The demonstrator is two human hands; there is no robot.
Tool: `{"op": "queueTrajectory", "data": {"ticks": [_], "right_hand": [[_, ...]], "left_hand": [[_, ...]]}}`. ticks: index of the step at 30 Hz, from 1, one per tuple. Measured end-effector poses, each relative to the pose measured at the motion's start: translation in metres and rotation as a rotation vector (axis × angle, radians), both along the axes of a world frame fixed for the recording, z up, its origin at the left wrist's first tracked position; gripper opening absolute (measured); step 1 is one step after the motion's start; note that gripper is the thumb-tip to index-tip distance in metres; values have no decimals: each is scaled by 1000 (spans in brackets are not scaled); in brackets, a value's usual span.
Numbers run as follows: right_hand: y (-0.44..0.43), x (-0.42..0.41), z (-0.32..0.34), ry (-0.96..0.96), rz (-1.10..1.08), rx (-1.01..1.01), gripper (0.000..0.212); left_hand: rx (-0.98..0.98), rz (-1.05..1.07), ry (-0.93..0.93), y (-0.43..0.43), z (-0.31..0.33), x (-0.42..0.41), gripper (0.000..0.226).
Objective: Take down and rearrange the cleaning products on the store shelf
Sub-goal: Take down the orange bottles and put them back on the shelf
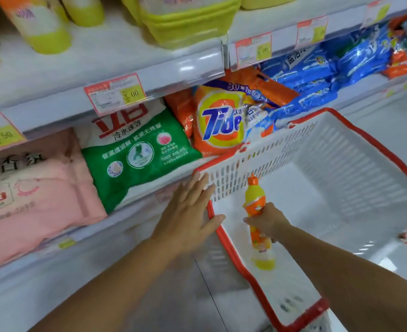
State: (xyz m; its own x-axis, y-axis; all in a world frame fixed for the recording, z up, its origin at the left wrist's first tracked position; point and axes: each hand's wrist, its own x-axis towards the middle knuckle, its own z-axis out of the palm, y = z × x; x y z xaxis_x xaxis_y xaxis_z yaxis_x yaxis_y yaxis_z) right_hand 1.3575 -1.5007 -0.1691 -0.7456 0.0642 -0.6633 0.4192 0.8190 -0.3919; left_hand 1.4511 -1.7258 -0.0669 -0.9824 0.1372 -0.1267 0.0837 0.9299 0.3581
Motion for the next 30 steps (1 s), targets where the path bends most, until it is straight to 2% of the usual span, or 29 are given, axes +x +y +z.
{"op": "queueTrajectory", "data": {"ticks": [5,12,15,18,25,27,30], "right_hand": [[1,7,-25,-78,42,184,69],[8,13,-14,-83,46,100,73],[12,8,25,70,63,44,73],[9,7,75,251,76,-32,57],[-56,22,218,691,181,-317,21],[-93,26,259,854,246,-415,21],[-152,28,307,943,356,-551,24]], "left_hand": [[57,-21,3,-3,-3,0,89],[128,-31,-103,-9,13,-3,75],[115,-24,-67,-20,39,-2,65],[117,3,76,-40,77,2,57],[9,45,604,-104,173,22,51],[-42,139,667,-130,192,32,49],[-70,259,635,-167,196,39,53]]}}
